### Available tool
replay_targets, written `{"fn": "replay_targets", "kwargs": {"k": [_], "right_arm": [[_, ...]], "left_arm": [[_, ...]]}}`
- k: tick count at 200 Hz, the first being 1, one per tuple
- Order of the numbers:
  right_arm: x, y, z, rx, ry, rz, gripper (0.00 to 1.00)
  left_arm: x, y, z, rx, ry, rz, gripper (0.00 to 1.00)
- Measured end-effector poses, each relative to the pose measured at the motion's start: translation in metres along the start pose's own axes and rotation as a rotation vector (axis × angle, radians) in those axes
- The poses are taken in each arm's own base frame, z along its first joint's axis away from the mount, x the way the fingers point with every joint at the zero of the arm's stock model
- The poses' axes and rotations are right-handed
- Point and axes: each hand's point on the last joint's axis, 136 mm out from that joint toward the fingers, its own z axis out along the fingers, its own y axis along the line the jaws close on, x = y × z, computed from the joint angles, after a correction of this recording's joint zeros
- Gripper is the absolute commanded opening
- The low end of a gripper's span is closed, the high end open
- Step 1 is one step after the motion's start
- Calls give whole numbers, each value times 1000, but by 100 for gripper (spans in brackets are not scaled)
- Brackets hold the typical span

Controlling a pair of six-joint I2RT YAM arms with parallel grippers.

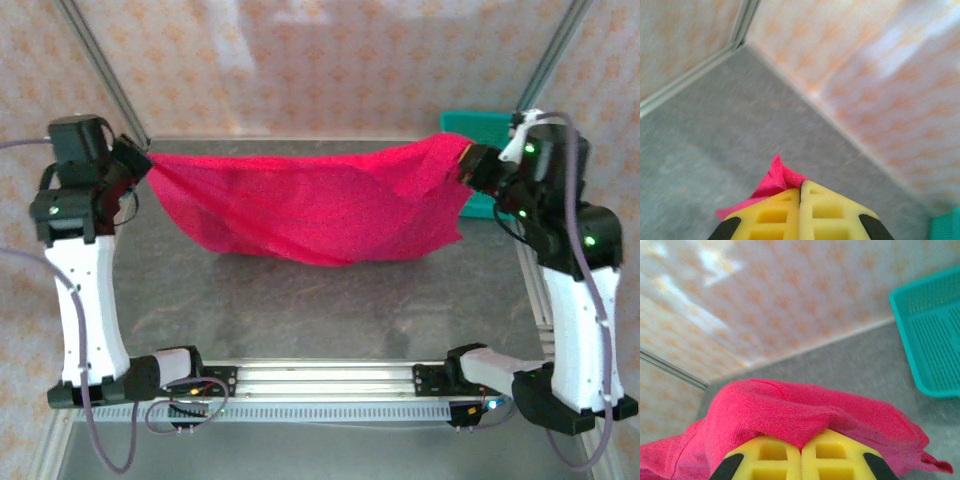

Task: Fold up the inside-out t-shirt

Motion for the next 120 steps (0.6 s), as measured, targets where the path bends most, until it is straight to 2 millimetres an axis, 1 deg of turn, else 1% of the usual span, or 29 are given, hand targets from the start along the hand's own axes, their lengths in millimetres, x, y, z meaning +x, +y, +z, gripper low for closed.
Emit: {"fn": "replay_targets", "kwargs": {"k": [5,14,15,20,21,28,31,40,41,44,56,64,68,74,81,86,94,100,107,108,109,115,116,120], "right_arm": [[-7,4,-11,-18,-31,1,0],[-19,10,-34,-53,-92,2,0],[-21,11,-38,-58,-103,2,0],[-26,14,-51,-74,-134,3,0],[-27,14,-53,-76,-139,3,0],[-34,16,-72,-95,-188,4,0],[-36,17,-80,-102,-206,5,0],[-42,18,-100,-118,-255,7,0],[-43,18,-101,-119,-259,6,0],[-45,18,-111,-125,-280,7,0],[-50,17,-137,-145,-340,10,0],[-52,18,-150,-157,-373,12,0],[-54,18,-154,-159,-383,13,0],[-55,17,-157,-159,-396,13,0],[-57,17,-157,-158,-402,13,0],[-57,17,-154,-152,-402,14,0],[-57,15,-144,-130,-390,15,0],[-57,13,-135,-116,-377,12,0],[-57,12,-120,-96,-354,8,0],[-57,12,-115,-91,-346,7,0],[-57,12,-113,-89,-343,7,0],[-56,12,-98,-75,-320,3,0],[-56,12,-94,-71,-313,2,0],[-55,12,-81,-60,-295,0,0]], "left_arm": [[-9,-7,-15,32,-38,-2,0],[-25,-18,-48,95,-118,-5,0],[-27,-20,-54,107,-133,-6,0],[-34,-24,-72,137,-172,-7,0],[-36,-26,-78,148,-188,-7,0],[-44,-30,-105,190,-250,-10,0],[-48,-32,-120,212,-283,-12,0],[-55,-33,-149,248,-351,-17,0],[-56,-33,-156,256,-366,-18,0],[-57,-33,-168,272,-389,-19,0],[-63,-32,-209,320,-479,-25,0],[-66,-32,-227,341,-519,-26,0],[-67,-32,-235,351,-538,-25,0],[-69,-33,-242,361,-557,-24,0],[-72,-33,-246,361,-575,-21,0],[-74,-33,-244,353,-581,-22,0],[-76,-33,-236,335,-575,-17,0],[-77,-34,-226,320,-561,-16,0],[-79,-35,-209,300,-536,-11,0],[-79,-36,-207,297,-533,-10,0],[-79,-36,-201,291,-524,-9,0],[-80,-37,-185,275,-502,-4,0],[-79,-37,-179,267,-491,-3,0],[-79,-38,-165,250,-469,-1,0]]}}
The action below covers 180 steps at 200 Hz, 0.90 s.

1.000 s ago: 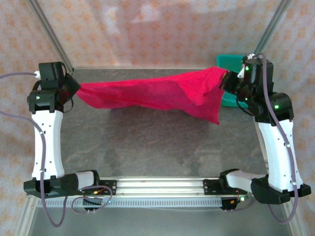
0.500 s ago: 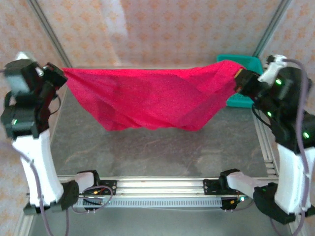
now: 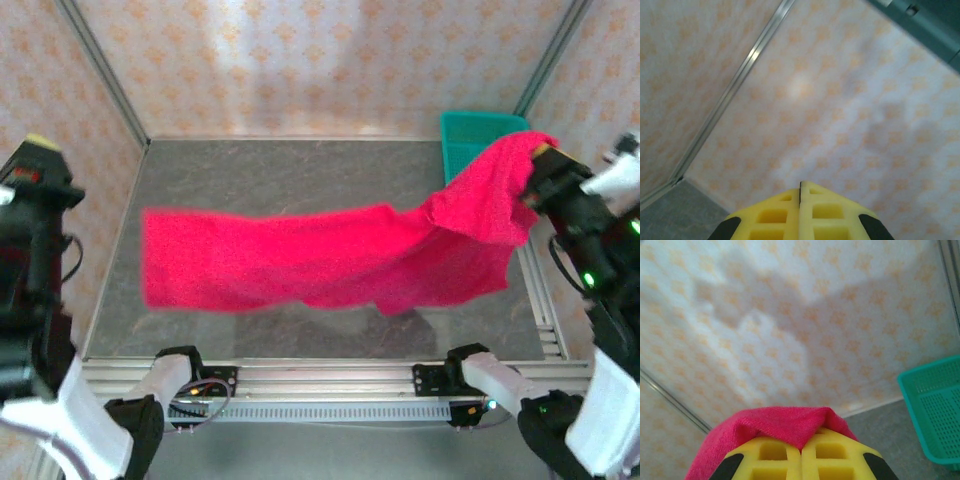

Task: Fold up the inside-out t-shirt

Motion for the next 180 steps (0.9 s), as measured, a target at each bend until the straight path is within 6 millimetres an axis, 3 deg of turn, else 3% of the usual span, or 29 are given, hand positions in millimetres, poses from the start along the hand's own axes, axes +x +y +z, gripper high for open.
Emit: {"fn": "replay_targets", "kwargs": {"k": [20,35,51,64,83,94,107,121,145,180], "right_arm": [[34,-10,74,67,123,-14,0],[76,-23,135,113,234,-19,0],[135,-44,198,164,370,-9,0],[196,-69,240,219,492,8,0],[283,-109,271,309,667,33,0],[320,-126,278,351,752,49,0],[343,-134,283,365,803,64,0],[348,-133,285,357,811,80,0],[338,-123,290,316,771,101,0],[325,-114,288,286,744,110,0]], "left_arm": [[50,22,79,-88,150,19,0],[112,54,146,-176,301,33,0],[199,97,206,-278,489,56,0],[278,130,226,-347,653,80,0],[374,160,214,-410,861,127,0],[406,162,197,-413,935,154,0],[430,153,181,-384,984,180,0],[444,139,169,-334,996,187,0],[463,124,144,-273,1020,199,0],[488,122,118,-257,1079,239,0]]}}
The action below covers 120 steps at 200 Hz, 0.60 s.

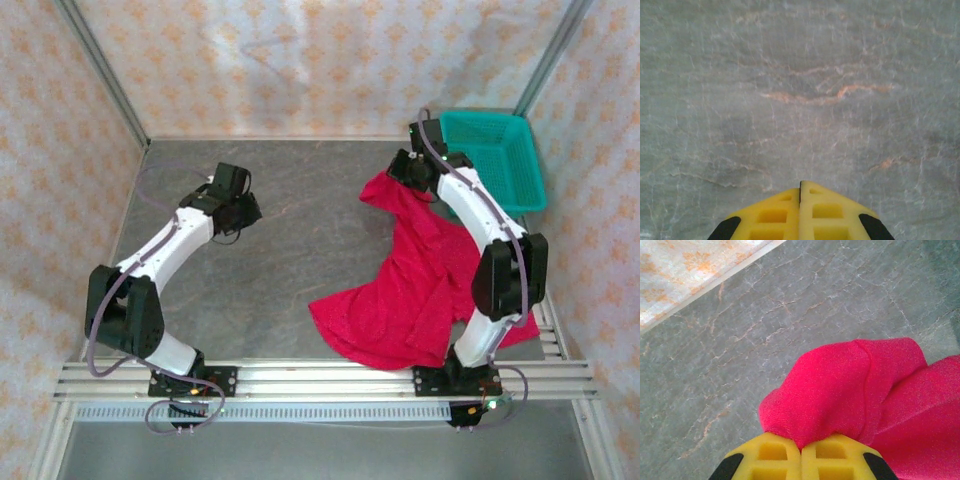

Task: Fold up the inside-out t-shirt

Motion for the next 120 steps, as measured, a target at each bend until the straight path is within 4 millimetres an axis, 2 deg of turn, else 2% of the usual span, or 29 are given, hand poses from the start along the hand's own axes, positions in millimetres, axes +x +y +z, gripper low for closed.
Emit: {"fn": "replay_targets", "kwargs": {"k": [11,15,17,18,21,25,26,28,36,48,58,65,69,73,77,88,104,120], "right_arm": [[-1,1,-4,-5,-7,-1,0],[-2,2,-6,-7,-10,-1,4],[-2,2,-6,-8,-11,-2,10],[-2,2,-7,-9,-12,-2,10],[-2,2,-8,-10,-13,-2,21],[-2,2,-10,-10,-14,-5,29],[-2,2,-11,-11,-15,-5,35],[-2,2,-12,-11,-15,-6,41],[-2,2,-18,-12,-19,-11,57],[-1,2,-31,-9,-27,-27,77],[-3,0,-46,1,-50,-46,88],[-3,-2,-58,10,-71,-61,92],[-3,-4,-65,16,-83,-69,96],[-3,-7,-74,27,-102,-82,99],[-2,-10,-81,34,-117,-80,100],[-1,-22,-105,70,-174,-107,99],[4,-48,-135,145,-272,-116,99],[11,-80,-157,238,-389,-123,99]], "left_arm": [[2,2,0,-7,2,2,0],[1,2,-1,-8,0,2,0],[1,2,-1,-8,-1,2,0],[1,2,-2,-8,-2,2,0],[1,2,-3,-9,-4,3,0],[0,3,-5,-8,-8,3,0],[0,3,-5,-9,-8,3,1],[0,3,-6,-9,-12,3,2],[-3,3,-12,-9,-28,4,11],[-8,3,-26,1,-59,15,32],[-13,4,-40,7,-100,30,42],[-18,5,-51,13,-135,34,46],[-19,6,-57,15,-153,35,52],[-22,8,-64,13,-180,36,61],[-23,10,-70,11,-200,51,73],[-27,19,-85,-6,-263,56,99],[-29,35,-99,-56,-343,89,100],[-28,48,-102,-109,-398,150,100]]}}
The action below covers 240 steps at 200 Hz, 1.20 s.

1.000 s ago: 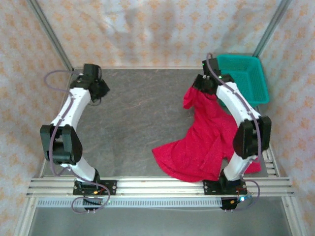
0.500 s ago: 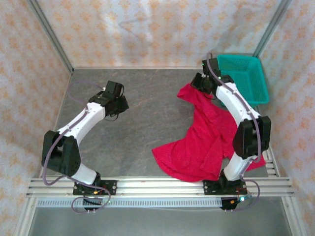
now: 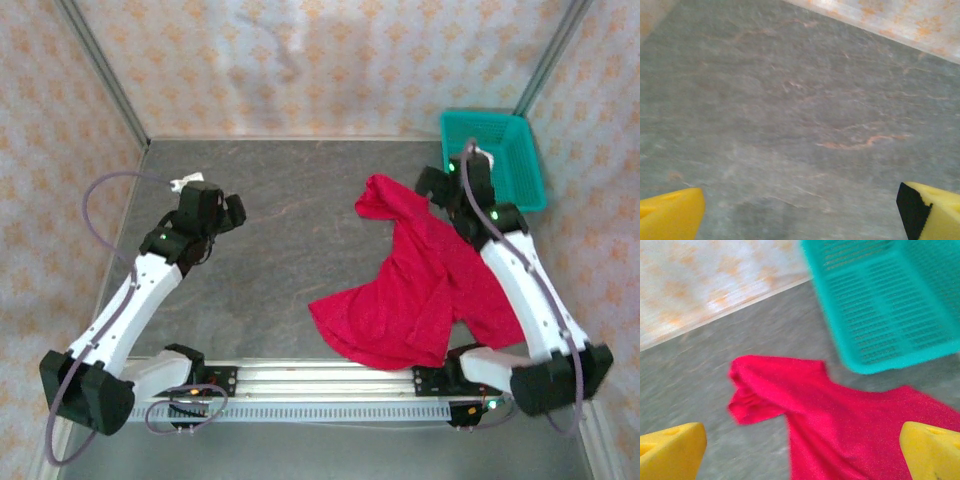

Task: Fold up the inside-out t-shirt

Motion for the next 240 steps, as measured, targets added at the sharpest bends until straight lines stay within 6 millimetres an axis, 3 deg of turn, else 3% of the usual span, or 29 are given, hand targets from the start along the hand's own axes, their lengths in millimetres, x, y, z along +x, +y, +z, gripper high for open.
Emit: {"fn": "replay_targets", "kwargs": {"k": [20,51,66,122,157,169,189,203,222,240], "right_arm": [[27,-36,4,92,-79,-41,100],[108,-78,42,197,-35,-131,99],[129,-91,51,240,-5,-166,99],[105,-76,71,263,-39,-158,99],[84,-54,70,196,-31,-111,99],[79,-48,72,184,-7,-94,99],[73,-32,85,172,85,-91,99],[71,-21,96,165,153,-94,100],[72,-10,104,157,243,-93,100],[80,-10,101,144,315,-64,100]], "left_arm": [[11,15,10,-58,-36,93,100],[30,34,31,-164,-48,204,100],[33,40,38,-207,-56,241,100],[26,41,41,-229,-98,256,100],[19,57,29,-260,-102,74,100],[16,57,27,-229,-88,17,90],[21,32,26,-88,-44,-38,80],[37,-4,21,59,7,-46,76],[76,-62,4,274,98,-18,75],[130,-118,-27,470,215,67,75]]}}
